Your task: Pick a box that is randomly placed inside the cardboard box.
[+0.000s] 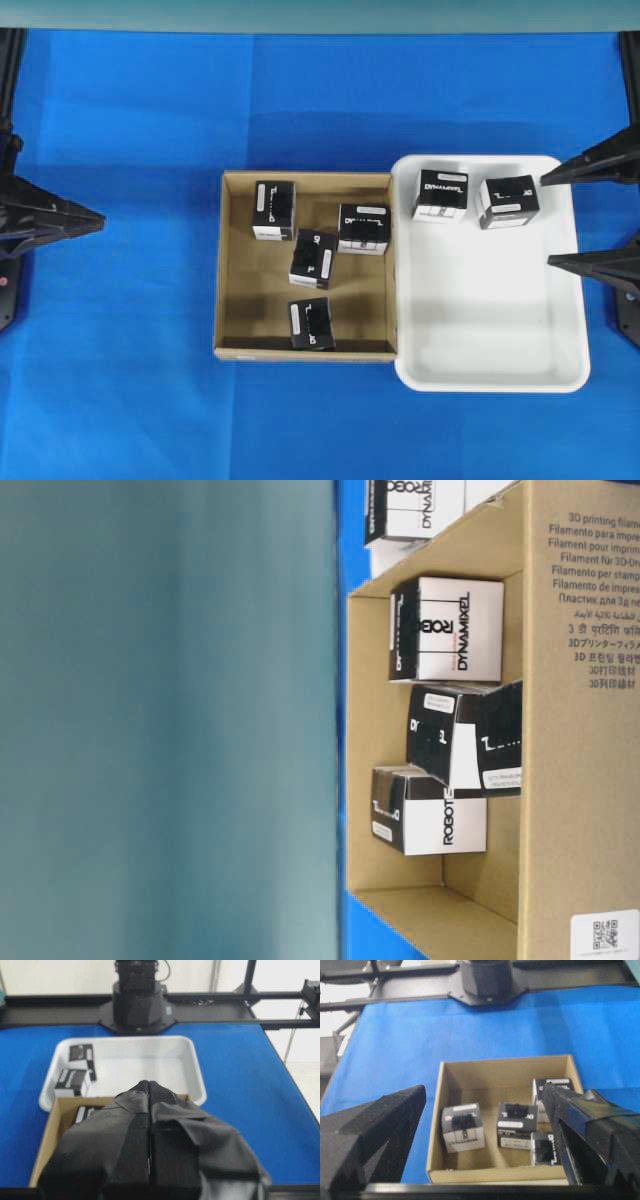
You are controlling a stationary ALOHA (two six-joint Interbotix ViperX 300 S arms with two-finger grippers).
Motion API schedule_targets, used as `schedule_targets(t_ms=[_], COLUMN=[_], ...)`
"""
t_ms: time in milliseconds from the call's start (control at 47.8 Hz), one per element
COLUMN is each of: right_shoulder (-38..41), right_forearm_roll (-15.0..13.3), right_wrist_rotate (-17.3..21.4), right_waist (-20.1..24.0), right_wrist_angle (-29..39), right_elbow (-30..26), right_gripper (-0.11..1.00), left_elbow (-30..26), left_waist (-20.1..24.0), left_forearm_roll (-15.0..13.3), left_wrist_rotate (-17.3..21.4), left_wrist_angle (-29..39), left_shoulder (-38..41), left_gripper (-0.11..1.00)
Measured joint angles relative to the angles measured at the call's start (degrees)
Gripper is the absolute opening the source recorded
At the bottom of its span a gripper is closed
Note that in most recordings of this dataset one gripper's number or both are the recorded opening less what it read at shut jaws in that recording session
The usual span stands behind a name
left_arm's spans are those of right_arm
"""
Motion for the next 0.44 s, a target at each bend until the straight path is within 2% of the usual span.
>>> schedule_targets(t_ms=[440], right_shoulder=[0.09], right_forearm_roll=[0.00], right_wrist_rotate=[0.00], right_waist=[0.00], right_wrist_angle=[-0.09], right_elbow=[0.00], right_gripper=[0.98], left_elbow=[0.00], left_waist=[0.00], left_forearm_roll=[0.00], left_wrist_rotate=[0.00], left_wrist_angle=[-0.26], left_shoulder=[0.00], left_gripper=[-0.07])
